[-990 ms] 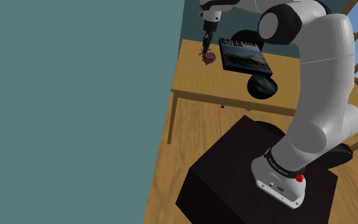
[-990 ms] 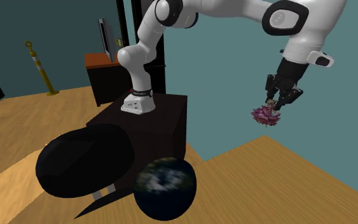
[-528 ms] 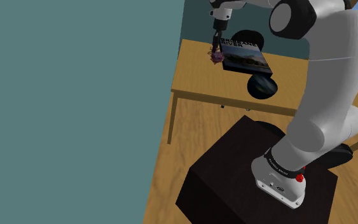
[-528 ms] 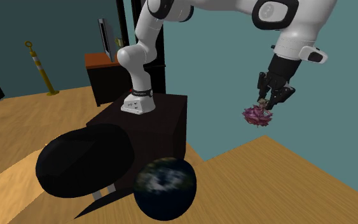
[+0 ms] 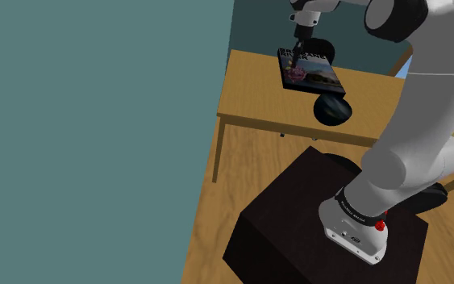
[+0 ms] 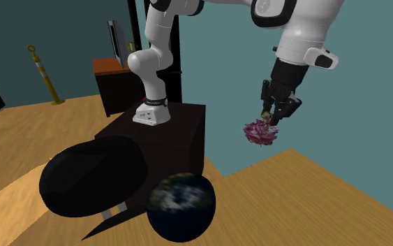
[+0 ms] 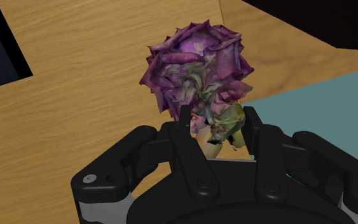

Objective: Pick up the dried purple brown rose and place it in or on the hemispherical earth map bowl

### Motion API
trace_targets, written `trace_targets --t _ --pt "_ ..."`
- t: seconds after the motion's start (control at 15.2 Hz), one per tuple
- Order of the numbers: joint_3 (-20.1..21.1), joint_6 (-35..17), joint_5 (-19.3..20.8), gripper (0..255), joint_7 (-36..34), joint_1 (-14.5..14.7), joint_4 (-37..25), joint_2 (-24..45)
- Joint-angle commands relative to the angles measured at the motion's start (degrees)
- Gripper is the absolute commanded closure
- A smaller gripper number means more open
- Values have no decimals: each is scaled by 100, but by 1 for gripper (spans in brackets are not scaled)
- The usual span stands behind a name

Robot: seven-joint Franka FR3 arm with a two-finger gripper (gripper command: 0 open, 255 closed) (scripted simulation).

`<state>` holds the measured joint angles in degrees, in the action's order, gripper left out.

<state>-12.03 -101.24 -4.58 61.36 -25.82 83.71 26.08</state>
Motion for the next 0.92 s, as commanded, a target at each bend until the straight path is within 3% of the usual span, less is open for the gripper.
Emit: trace_targets --t 0.0,0.86 --pt "-77 -96 29 255 220 -130 280 -186" --pt "-605 -126 124 255 1709 -1113 641 -531"
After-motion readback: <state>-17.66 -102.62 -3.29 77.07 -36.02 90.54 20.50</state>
